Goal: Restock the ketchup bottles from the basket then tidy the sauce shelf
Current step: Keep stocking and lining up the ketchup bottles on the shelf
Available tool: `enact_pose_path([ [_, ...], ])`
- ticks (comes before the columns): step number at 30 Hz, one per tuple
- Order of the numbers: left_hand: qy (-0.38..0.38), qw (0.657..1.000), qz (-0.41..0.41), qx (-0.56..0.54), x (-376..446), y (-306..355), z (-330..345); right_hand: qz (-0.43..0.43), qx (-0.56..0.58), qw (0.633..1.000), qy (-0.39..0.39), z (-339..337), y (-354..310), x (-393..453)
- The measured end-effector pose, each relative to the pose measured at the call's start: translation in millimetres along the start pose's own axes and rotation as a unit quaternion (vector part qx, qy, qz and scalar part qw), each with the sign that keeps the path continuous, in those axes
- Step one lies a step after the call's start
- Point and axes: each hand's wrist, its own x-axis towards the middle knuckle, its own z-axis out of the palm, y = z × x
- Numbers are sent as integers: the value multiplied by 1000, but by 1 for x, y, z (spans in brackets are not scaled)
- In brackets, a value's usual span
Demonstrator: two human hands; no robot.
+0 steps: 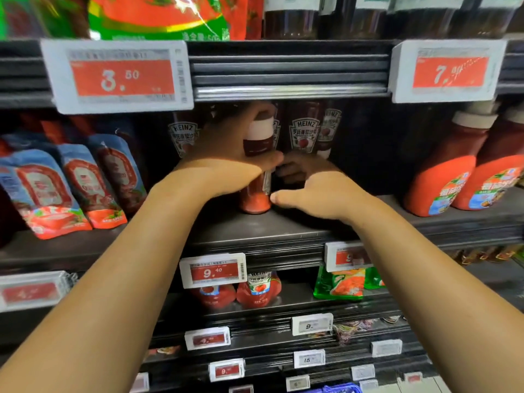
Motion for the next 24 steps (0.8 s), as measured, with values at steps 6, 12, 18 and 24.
enact_pose_path([
  [6, -23, 989, 33, -144, 16, 19, 21, 18, 48, 998, 33, 13, 11, 0],
  [12, -24, 967, -9, -253, 27, 32, 39, 19, 152, 983, 106, -17, 45, -19],
  [18, -24, 968, -16, -250, 35, 27, 51, 8, 279, 946, 167, -51, 68, -28],
  [24, -1, 968, -27, -250, 29, 21, 60, 31, 410, 871, 268, -44, 65, -15],
])
